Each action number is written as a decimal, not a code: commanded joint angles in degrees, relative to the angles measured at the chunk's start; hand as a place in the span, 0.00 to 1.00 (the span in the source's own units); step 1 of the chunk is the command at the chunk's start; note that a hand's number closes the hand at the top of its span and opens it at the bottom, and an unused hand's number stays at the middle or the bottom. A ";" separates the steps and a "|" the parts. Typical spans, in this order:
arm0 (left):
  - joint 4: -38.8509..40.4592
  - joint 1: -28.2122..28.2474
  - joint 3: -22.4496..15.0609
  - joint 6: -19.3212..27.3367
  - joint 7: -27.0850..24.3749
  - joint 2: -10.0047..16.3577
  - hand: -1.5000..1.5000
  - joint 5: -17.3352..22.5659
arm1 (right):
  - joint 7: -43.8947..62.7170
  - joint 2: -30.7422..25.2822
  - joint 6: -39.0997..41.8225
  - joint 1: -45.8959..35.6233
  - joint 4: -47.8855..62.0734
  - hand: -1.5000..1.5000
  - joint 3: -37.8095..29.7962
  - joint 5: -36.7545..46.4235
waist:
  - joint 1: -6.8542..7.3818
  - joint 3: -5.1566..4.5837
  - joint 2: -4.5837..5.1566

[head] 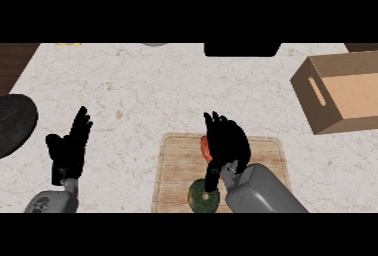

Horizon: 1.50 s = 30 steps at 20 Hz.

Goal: Pick the sweet potato from the cutting board and place it in the cardboard box

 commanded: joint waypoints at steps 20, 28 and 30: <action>3.83 -2.12 3.71 -2.56 -1.52 -3.58 0.50 -4.00 | -3.45 1.65 -3.76 0.83 10.41 0.00 -1.59 3.88 | -0.05 0.01 0.02; 4.76 -1.91 6.00 -4.76 -2.97 -2.33 0.50 -3.14 | -13.03 1.64 -13.82 -4.44 18.60 1.00 2.17 8.29 | 0.31 0.00 0.15; -2.38 1.95 4.96 -4.97 0.76 -2.11 0.50 -3.94 | -13.13 1.64 -9.81 -1.41 12.98 1.00 0.13 10.88 | 0.11 0.02 -0.02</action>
